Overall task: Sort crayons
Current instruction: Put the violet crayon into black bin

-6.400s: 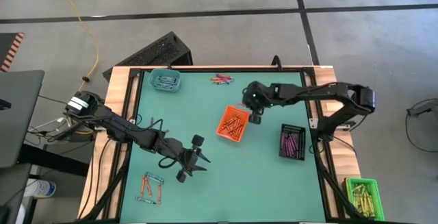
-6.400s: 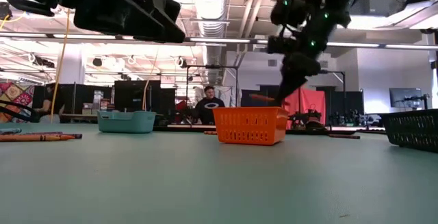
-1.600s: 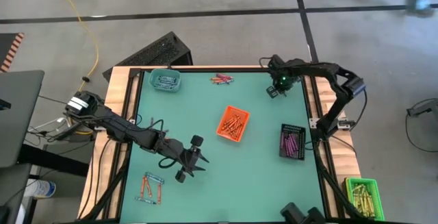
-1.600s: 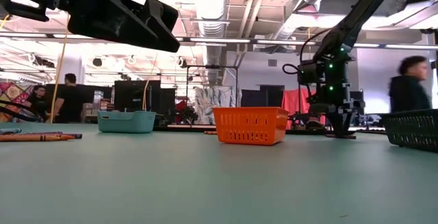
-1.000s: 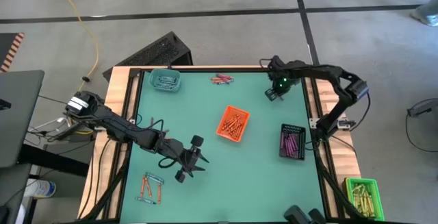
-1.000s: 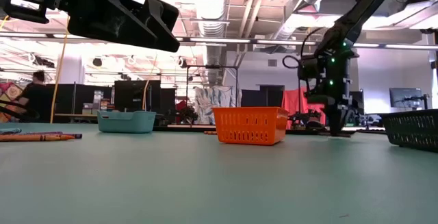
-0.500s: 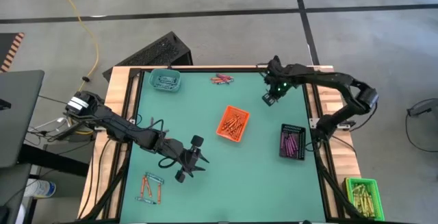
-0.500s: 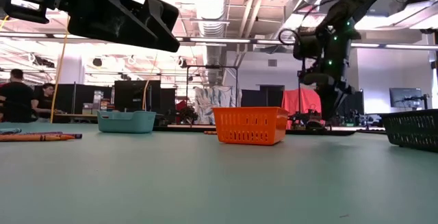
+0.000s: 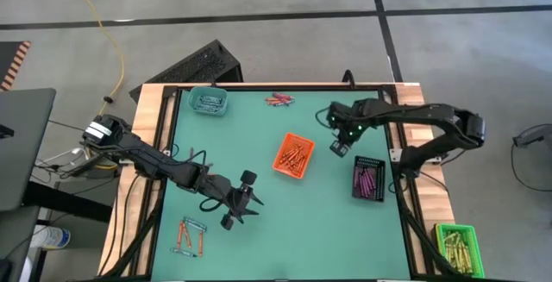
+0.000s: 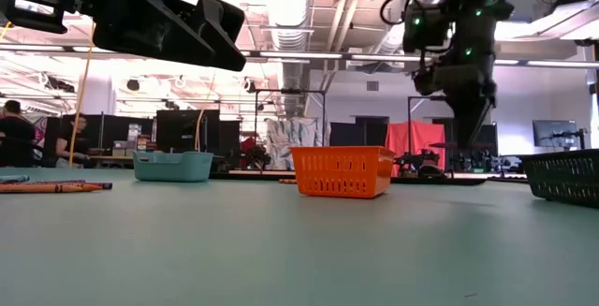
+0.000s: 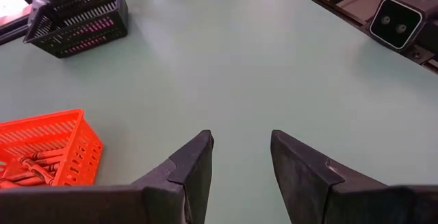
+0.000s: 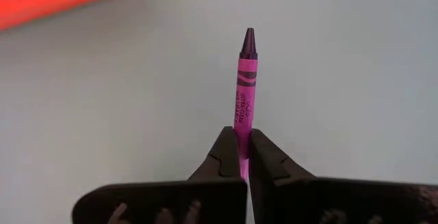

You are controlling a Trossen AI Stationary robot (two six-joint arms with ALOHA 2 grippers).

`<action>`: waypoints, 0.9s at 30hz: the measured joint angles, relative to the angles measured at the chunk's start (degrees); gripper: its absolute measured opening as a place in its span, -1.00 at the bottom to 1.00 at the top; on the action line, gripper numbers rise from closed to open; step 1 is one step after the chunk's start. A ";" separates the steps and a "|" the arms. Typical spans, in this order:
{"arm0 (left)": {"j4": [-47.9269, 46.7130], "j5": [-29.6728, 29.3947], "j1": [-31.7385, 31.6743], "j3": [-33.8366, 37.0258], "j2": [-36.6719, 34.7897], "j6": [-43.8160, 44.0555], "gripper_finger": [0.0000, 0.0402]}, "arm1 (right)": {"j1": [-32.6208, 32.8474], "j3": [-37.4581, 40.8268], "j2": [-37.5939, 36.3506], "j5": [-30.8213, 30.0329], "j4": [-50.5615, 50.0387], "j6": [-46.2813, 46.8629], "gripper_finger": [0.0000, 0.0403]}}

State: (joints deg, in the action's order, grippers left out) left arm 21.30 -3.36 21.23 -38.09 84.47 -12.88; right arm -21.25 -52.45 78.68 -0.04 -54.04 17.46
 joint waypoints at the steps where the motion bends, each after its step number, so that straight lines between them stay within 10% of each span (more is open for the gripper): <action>1: 0.00 0.00 0.00 0.00 0.00 0.00 -0.31 | 1.38 0.00 -0.35 -0.18 -0.62 1.02 -0.96; 27: 0.22 0.07 0.00 0.00 0.00 -4.38 -0.31 | 46.40 0.35 -5.25 -11.16 -21.70 60.61 -0.96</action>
State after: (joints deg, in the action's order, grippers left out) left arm 21.52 -3.29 21.23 -38.09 84.47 -17.27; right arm 25.15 -52.10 73.44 -11.20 -75.74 78.07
